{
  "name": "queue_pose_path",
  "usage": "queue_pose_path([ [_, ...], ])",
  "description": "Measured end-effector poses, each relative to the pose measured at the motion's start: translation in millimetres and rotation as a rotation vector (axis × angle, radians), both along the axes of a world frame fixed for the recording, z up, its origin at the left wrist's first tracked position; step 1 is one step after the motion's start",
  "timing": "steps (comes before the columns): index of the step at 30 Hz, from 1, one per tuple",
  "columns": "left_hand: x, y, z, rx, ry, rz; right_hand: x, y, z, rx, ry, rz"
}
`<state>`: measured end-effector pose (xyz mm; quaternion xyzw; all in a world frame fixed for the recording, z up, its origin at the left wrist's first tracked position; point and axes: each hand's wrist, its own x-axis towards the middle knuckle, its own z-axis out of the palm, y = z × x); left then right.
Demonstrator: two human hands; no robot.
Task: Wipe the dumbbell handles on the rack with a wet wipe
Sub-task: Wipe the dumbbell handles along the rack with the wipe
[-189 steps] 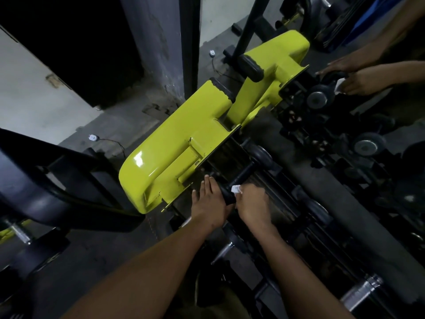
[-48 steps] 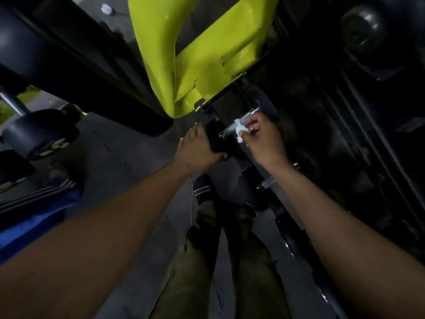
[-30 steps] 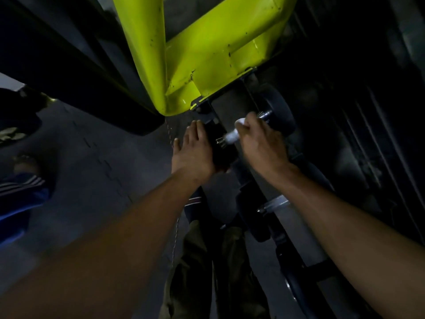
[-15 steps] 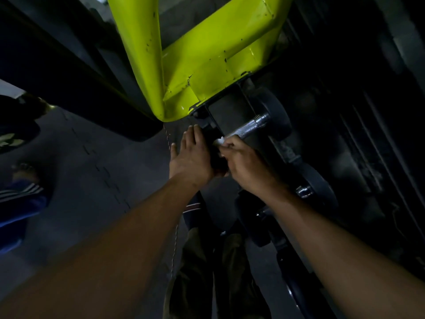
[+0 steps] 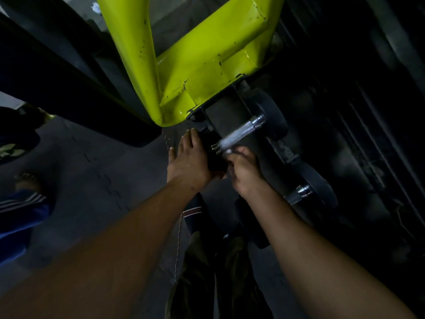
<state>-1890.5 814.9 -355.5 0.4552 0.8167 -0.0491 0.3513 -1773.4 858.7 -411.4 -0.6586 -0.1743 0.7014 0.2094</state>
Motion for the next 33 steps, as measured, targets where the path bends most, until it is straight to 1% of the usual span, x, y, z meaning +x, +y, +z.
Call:
queue_pose_path([
  [2, 0, 0, 0, 0.007, -0.004, -0.002, -1, 8, 4, -0.019, 0.086, -0.233],
  [5, 0, 0, 1, 0.009, 0.003, -0.01, 6, 20, 11, 0.005, 0.149, -0.551],
  [8, 0, -1, 1, 0.02, 0.009, -0.013, 18, 28, 14, 0.029, 0.184, -0.691],
  [11, 0, -1, 1, 0.023, 0.006, -0.016, 23, 29, 18, 0.047, 0.227, -0.73],
  [14, 0, -1, 1, 0.014, 0.011, -0.019, 15, 20, 22, 0.104, 0.219, -0.638],
  [17, 0, 0, 1, 0.014, 0.009, -0.022, 7, 12, 21, 0.175, 0.138, -0.422],
  [21, -1, -1, 0, 0.006, 0.005, -0.022, 10, 5, 19, 0.269, -0.116, -0.038],
  [22, -1, -1, 0, 0.007, 0.006, -0.026, 11, 3, 19, 0.296, -0.15, 0.011],
  [23, 0, -1, 0, 0.011, 0.006, -0.029, 11, 3, 21, 0.335, -0.161, 0.01],
  [24, 0, -2, 0, 0.015, 0.007, -0.03, 10, 5, 22, 0.377, -0.156, -0.037],
  [26, -1, -2, 0, 0.017, 0.013, -0.036, 8, 13, 23, 0.438, -0.14, -0.191],
  [27, -1, -2, 0, 0.016, 0.018, -0.039, 6, 18, 22, 0.463, -0.161, -0.245],
  [29, 0, -2, -1, 0.022, 0.026, -0.041, 3, 20, 20, 0.532, -0.297, -0.237],
  [30, 0, -2, -1, 0.025, 0.029, -0.041, 1, 17, 20, 0.596, -0.409, -0.167],
  [32, 0, -2, -2, 0.028, 0.034, -0.04, -1, 6, 18, 0.762, -0.643, 0.043],
  [33, 0, -3, -2, 0.031, 0.035, -0.041, 0, 0, 17, 0.825, -0.721, 0.144],
])
